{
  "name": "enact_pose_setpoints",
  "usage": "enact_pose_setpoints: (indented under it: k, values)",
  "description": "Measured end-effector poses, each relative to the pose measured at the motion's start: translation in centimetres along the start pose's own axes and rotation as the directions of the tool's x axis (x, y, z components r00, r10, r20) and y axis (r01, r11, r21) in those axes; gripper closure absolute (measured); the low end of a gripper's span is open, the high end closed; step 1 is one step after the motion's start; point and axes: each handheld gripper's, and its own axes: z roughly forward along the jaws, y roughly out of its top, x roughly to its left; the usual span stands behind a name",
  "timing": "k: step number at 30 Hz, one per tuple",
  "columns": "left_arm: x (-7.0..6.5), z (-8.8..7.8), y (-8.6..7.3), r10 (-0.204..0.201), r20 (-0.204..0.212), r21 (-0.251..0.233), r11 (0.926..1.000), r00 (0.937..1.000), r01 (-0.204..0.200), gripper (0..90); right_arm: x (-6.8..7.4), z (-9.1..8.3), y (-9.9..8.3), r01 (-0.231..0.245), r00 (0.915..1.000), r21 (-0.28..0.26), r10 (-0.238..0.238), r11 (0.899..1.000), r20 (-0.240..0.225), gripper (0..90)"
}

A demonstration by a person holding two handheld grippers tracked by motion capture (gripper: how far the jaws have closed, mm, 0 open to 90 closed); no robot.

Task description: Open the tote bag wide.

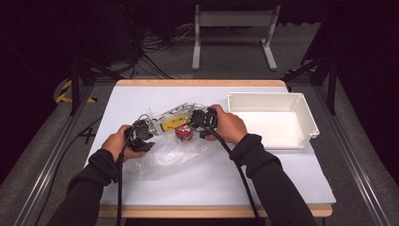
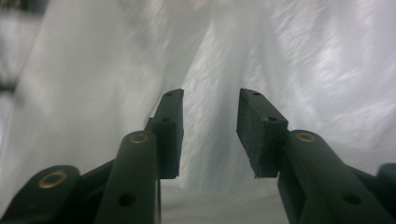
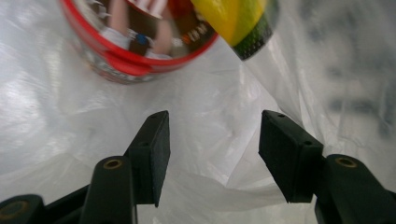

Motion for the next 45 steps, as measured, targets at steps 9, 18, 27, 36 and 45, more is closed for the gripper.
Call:
enact_pose_setpoints:
  k: [9, 18, 27, 36, 45]
  values:
    - [2.0, 1.0, -1.5, -0.078, -0.179, 0.049, 0.9949, 0.9807, 0.088, 52.5, -0.5, 1.1, -0.5, -0.013, 0.9998, 0.063, 0.012, 0.998, 0.019, 43.8]
    - [3.6, 1.7, -2.9, -0.151, -0.234, 0.022, 0.9868, 0.9604, 0.161, 53.4, -0.9, 2.3, -0.8, -0.050, 0.9970, 0.123, 0.042, 0.991, 0.066, 45.3]
    - [4.4, 1.9, -4.4, -0.213, -0.114, -0.028, 0.9769, 0.9703, 0.212, 64.1, -1.1, 3.2, -1.4, -0.075, 0.9970, 0.161, 0.071, 0.984, 0.031, 49.9]
    - [4.5, 2.5, -4.7, -0.258, -0.055, -0.066, 0.9648, 0.9646, 0.254, 60.5, -0.8, 3.8, -1.3, -0.074, 0.9970, 0.171, 0.069, 0.983, 0.034, 47.1]
    - [4.4, 0.9, -4.7, -0.265, -0.071, -0.195, 0.9491, 0.9615, 0.248, 56.0, -1.2, 2.1, -1.3, -0.104, 0.9941, 0.065, 0.102, 0.992, 0.035, 45.1]
